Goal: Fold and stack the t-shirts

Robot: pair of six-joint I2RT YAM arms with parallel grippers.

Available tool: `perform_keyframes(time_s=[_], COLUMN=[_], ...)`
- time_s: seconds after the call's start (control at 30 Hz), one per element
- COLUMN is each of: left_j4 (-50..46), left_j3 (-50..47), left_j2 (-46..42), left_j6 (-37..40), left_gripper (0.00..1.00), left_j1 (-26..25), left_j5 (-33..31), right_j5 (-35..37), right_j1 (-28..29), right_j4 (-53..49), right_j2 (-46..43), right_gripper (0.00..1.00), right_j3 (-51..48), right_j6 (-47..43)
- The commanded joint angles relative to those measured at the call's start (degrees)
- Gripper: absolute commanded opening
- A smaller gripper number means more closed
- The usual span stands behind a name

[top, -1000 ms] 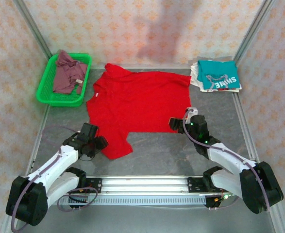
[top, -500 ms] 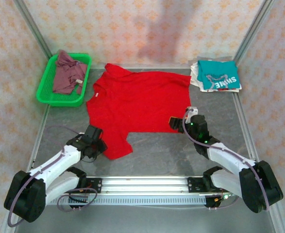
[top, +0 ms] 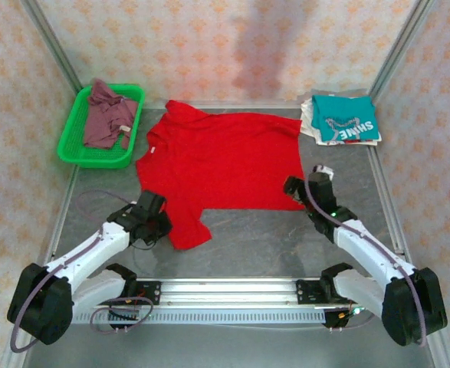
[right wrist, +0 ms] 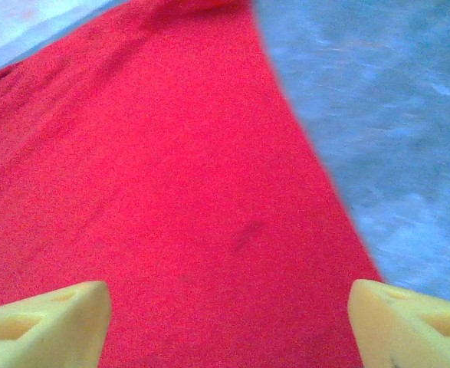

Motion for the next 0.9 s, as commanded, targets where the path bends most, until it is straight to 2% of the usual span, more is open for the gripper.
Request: perform_keyframes(time_s=[0.0, 0.07, 0.2, 0.4, 0.53, 0.87], left_j4=[-6.17, -7.63, -8.55, -15.00, -19.08, -17.41], left_j3=[5.16, 6.62, 8.26, 13.56, 15.82, 8.63], left_j2=[-1.07, -1.32, -0.67, 0.19, -0.72, -2.75], left_j6=[3.12, 3.64, 3.89, 5.47, 6.60, 4.49], left_gripper=[0.00, 0.00, 0.00, 0.00, 0.00, 0.00], left_j1=[-0.13, 0.04, 1.04, 1.46, 1.69, 1.98], left_j5=[-1.48, -2.03, -0.89, -0.19, -1.17, 3.58], right_j5=[-3.70, -8.62, -12.66, -17.21, -18.49, -15.30], right_j1=[-6.49, -9.03, -10.99, -12.25, -12.26, -12.32], right_j4=[-14.70, -17.44, -22.78, -19.84, -17.29, -11.76], right_j2=[0.70, 3.12, 10.09, 17.26, 19.88, 21.68], right_gripper=[0.79, 0.78, 0.73, 0.65, 0.58, 0.33], right_j3=[2.49, 3.92, 6.92, 7.09, 7.29, 5.85], right_j6=[6.03, 5.29, 4.58, 5.31, 6.48, 6.58])
